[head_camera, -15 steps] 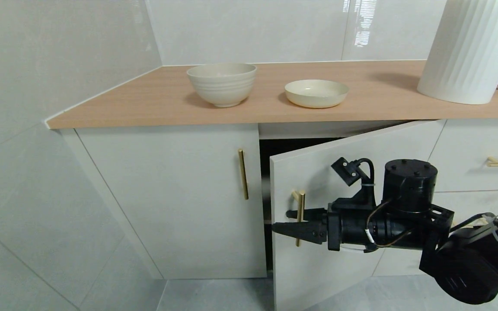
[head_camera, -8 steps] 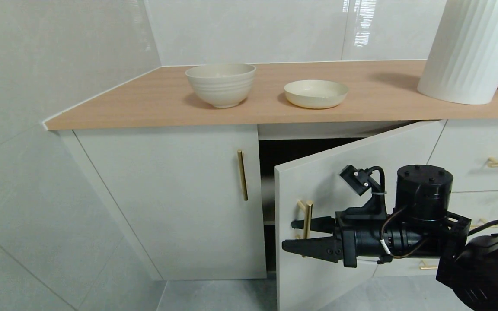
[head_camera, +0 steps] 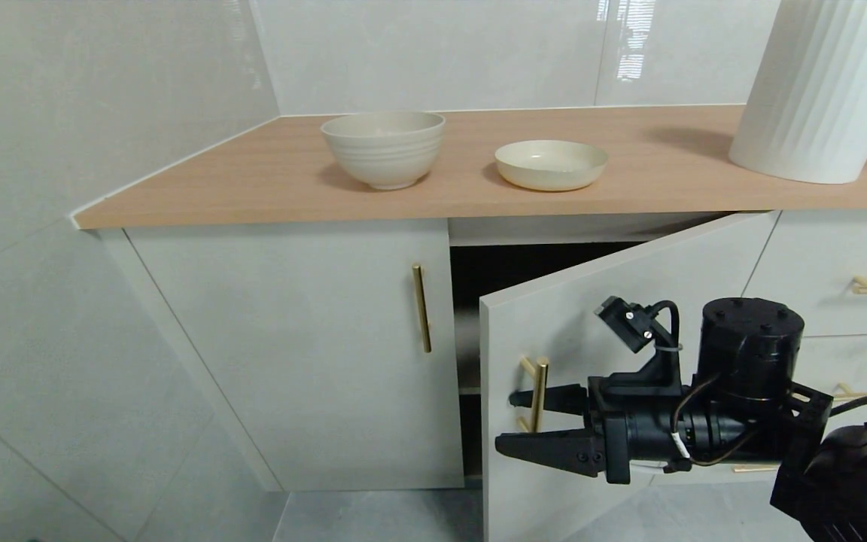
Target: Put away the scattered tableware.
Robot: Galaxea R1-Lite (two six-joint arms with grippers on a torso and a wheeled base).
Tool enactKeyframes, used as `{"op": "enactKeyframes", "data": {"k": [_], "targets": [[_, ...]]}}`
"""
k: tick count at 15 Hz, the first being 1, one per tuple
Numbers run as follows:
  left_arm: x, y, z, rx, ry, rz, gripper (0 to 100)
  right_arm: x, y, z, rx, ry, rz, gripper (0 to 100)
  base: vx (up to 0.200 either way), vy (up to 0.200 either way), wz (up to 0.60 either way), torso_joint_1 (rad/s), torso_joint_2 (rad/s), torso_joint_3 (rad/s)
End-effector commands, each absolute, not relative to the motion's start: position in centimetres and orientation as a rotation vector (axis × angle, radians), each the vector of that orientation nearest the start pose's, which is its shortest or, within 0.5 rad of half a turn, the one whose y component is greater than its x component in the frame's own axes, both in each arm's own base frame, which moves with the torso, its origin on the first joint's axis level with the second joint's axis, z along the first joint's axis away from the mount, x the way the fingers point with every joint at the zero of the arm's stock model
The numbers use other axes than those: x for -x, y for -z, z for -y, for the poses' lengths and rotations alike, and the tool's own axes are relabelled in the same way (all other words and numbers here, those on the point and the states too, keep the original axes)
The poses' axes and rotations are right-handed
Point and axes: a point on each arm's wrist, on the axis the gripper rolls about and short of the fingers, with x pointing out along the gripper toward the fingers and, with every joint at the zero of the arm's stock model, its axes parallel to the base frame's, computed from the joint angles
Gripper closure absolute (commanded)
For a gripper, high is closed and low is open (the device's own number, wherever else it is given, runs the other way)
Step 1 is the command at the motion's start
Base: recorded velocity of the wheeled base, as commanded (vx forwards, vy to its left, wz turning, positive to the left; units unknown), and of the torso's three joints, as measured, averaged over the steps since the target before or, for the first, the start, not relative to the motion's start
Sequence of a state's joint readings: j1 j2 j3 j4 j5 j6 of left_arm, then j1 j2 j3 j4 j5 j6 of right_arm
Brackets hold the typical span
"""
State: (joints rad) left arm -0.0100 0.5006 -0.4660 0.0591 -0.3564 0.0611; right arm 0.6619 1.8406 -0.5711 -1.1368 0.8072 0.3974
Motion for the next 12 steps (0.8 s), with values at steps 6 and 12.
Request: {"op": "enactKeyframes", "data": {"k": [6,12], "targets": [[-16.6,-19.6,6.8,-0.061,0.814,-0.431,100,-21.9,-13.3,-19.3,-0.331,-1.422,-0.422,0,0.000,0.000,0.00,0.000,0.00,0.000],[-24.9,-13.7,13.6,0.148,0.902,-0.408,100,-22.1,-13.3,-19.1,-0.334,-1.370,-0.408,0,0.000,0.000,0.00,0.000,0.00,0.000]]}}
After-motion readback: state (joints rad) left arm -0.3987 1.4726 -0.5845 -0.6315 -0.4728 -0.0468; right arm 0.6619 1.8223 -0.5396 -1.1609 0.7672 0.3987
